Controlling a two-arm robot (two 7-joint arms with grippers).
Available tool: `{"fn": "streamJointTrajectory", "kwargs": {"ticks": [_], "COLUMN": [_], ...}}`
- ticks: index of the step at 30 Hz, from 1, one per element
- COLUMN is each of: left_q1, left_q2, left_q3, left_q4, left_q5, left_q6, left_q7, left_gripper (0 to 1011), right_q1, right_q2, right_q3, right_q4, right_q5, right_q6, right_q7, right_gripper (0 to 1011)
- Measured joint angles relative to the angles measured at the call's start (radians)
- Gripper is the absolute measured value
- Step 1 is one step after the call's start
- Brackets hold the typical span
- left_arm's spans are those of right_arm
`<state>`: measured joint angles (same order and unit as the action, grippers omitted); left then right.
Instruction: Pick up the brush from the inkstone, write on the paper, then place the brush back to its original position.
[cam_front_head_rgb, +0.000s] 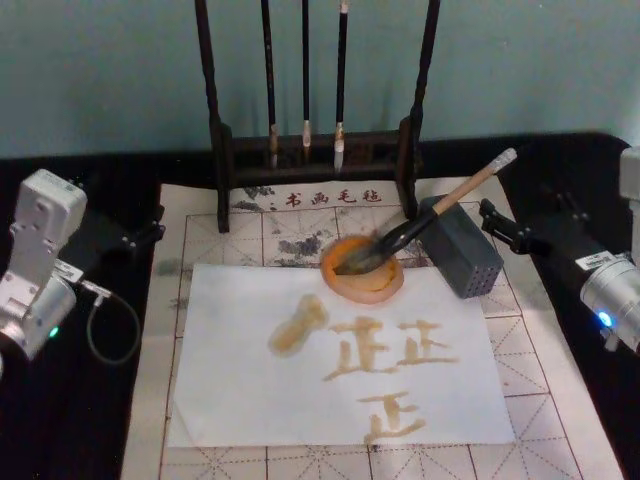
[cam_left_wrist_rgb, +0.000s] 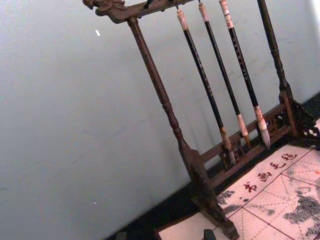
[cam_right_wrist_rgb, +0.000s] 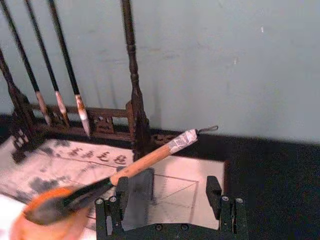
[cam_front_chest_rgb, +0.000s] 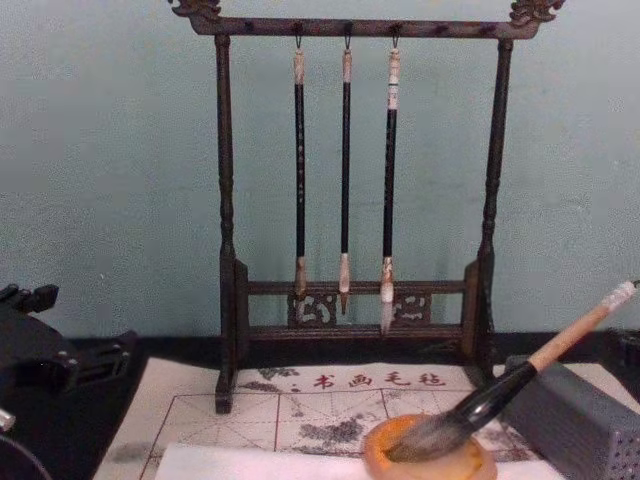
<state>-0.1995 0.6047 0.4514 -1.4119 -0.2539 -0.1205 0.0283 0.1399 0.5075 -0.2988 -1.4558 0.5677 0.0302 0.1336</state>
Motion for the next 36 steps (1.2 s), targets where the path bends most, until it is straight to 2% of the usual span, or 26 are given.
{"fn": "streamJointTrajectory", "kwargs": {"ticks": [1,2,4,8,9,16,17,24,36], "left_q1": [0.000,0.000,0.000,0.000,0.000,0.000,0.000,0.000,0.000], "left_q2": [0.000,0.000,0.000,0.000,0.000,0.000,0.000,0.000,0.000], "left_q3": [0.000,0.000,0.000,0.000,0.000,0.000,0.000,0.000,0.000], "left_q4": [0.000,0.000,0.000,0.000,0.000,0.000,0.000,0.000,0.000], "left_q5": [0.000,0.000,0.000,0.000,0.000,0.000,0.000,0.000,0.000], "left_q6": [0.000,0.000,0.000,0.000,0.000,0.000,0.000,0.000,0.000], "left_q7": [0.000,0.000,0.000,0.000,0.000,0.000,0.000,0.000,0.000], "left_gripper": [1001,1001,1001,1001,1001,1001,1001,1001,1001], "right_q1": [-0.001,-0.001,-0.001,0.003,0.006,0.031,0.031,0.065,0.121], "right_q2": [-0.008,-0.008,-0.043,-0.082,-0.101,-0.169,-0.169,-0.207,-0.236], "right_q3": [0.008,0.008,0.043,0.077,0.093,0.134,0.134,0.146,0.127], "right_q4": [0.000,0.000,0.002,0.010,0.015,0.044,0.044,0.076,0.125], "right_q5": [0.020,0.020,0.098,0.163,0.193,0.311,0.311,0.393,0.462], "right_q6": [0.013,0.013,0.065,0.105,0.122,0.169,0.169,0.199,0.249], "right_q7": [0.006,0.006,0.025,0.030,0.030,0.009,0.009,-0.022,-0.063], "right_gripper": [1002,1002,1003,1002,1002,1003,1003,1002,1002]}}
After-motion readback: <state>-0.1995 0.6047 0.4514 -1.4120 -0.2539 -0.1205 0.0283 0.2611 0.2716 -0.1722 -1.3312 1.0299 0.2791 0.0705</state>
